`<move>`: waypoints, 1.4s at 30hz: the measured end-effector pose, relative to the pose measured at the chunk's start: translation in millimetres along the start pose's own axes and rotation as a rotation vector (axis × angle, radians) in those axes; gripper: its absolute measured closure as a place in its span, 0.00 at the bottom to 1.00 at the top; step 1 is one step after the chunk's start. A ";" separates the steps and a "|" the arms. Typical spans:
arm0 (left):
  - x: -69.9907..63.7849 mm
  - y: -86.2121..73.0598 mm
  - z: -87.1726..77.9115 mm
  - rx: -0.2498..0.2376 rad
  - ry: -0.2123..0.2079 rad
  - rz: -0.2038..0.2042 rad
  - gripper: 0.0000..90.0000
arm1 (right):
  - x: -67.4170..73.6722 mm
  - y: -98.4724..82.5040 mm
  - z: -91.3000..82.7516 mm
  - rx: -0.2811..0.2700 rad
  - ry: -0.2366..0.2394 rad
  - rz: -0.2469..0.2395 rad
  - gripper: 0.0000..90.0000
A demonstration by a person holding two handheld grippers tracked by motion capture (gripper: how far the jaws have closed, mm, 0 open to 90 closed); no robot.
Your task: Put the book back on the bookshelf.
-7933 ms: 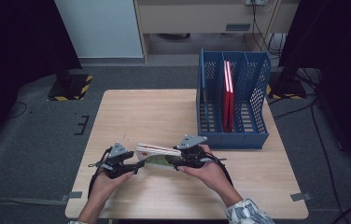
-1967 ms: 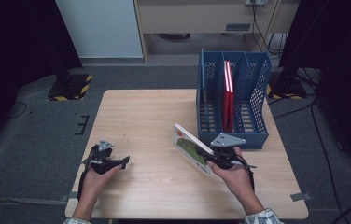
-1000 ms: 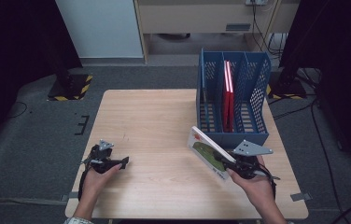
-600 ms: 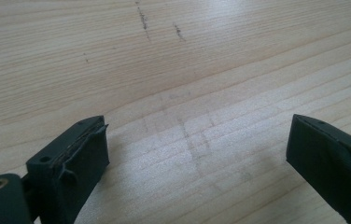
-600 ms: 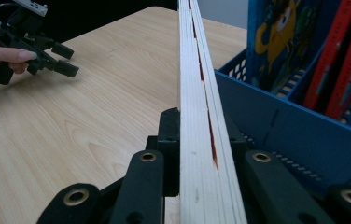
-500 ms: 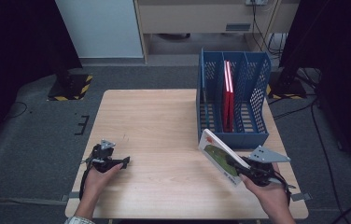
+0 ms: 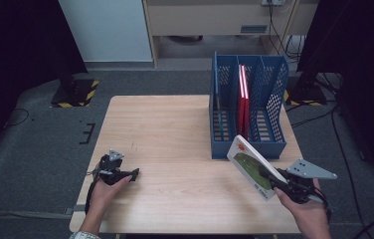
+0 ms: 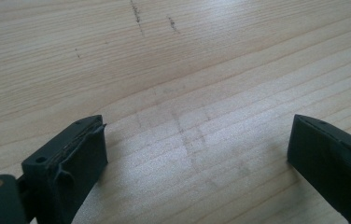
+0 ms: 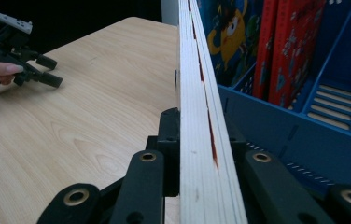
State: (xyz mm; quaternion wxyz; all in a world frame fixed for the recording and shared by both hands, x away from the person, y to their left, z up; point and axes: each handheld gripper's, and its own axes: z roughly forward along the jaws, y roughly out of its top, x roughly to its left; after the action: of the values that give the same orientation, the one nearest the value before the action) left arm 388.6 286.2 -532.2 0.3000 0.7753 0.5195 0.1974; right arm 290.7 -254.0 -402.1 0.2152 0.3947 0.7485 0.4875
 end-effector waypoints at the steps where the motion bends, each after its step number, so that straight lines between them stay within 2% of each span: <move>1: -0.2 0.0 0.2 0.000 0.001 0.003 0.04 | -1.5 3.8 -2.7 -0.005 -0.008 0.001 0.85; 11: -0.7 -0.3 0.3 0.000 0.003 0.006 0.04 | -17.1 25.0 0.8 -0.007 -0.056 0.004 0.85; 15: -0.6 -0.5 0.2 -0.002 0.002 0.006 0.04 | -28.7 37.0 -0.4 -0.011 -0.091 0.030 0.85; 25: -0.6 -0.7 0.2 -0.003 0.002 0.006 0.04 | -56.3 51.8 4.4 -0.015 -0.173 0.067 0.85; 31: -0.6 -0.7 0.2 -0.002 0.002 0.006 0.04 | -66.1 57.1 10.7 -0.005 -0.203 0.076 0.85; 42: -0.6 -0.8 0.2 -0.004 0.003 0.005 0.04 | -76.1 65.7 21.2 0.004 -0.229 0.085 0.85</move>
State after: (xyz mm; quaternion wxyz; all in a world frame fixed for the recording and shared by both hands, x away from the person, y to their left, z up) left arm 387.9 285.8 -532.8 0.3001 0.7759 0.5175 0.2003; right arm 376.0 -289.1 -357.0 0.2776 0.4797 0.7025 0.4465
